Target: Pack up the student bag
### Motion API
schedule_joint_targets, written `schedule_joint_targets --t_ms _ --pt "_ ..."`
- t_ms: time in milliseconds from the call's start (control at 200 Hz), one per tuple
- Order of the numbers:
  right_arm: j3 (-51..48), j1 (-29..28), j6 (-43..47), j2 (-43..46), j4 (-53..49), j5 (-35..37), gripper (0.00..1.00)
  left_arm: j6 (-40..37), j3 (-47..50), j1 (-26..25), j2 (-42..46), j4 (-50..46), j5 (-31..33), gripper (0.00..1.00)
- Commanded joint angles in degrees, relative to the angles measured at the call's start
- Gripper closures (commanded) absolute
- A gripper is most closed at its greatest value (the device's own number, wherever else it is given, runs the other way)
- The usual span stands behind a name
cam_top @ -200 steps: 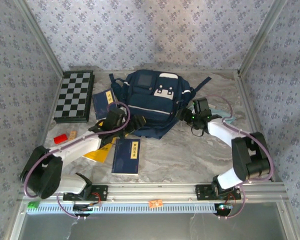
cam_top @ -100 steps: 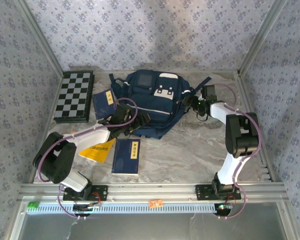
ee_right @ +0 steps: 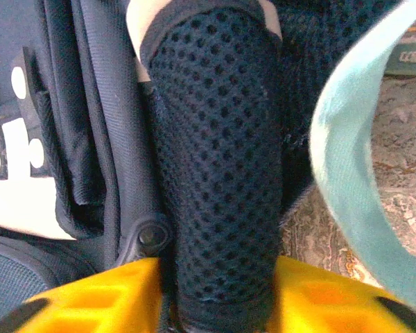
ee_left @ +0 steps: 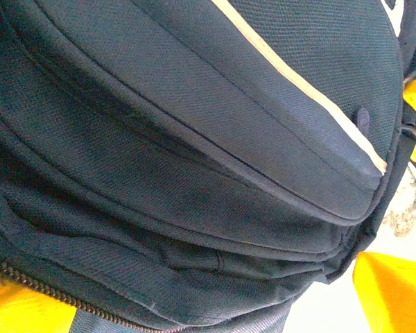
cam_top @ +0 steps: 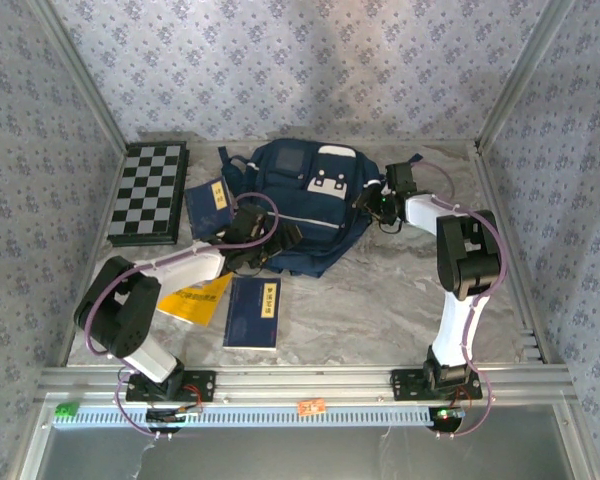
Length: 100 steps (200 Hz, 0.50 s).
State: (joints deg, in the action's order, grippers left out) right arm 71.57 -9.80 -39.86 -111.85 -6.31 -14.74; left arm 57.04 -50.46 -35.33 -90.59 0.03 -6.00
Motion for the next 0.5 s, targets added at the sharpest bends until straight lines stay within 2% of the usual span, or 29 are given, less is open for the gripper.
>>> schedule_joint_targets --t_ms 0,130,200,495 --pt "-0.4 -0.3 -0.8 1.0 -0.5 -1.4 0.71 -2.1 -1.6 1.5 -2.1 -0.6 1.3 0.00" --pt "-2.5 0.0 -0.4 4.6 0.2 -2.9 0.92 -3.4 -2.2 2.3 -2.5 -0.1 1.7 0.00" --pt "-2.8 0.0 0.2 6.5 0.5 -3.8 1.00 -3.7 -2.6 3.1 -2.6 0.0 1.7 0.00" --pt "-10.2 -2.3 0.2 16.3 -1.8 -4.7 1.00 -7.8 -4.2 8.0 -1.1 0.9 1.6 0.00"
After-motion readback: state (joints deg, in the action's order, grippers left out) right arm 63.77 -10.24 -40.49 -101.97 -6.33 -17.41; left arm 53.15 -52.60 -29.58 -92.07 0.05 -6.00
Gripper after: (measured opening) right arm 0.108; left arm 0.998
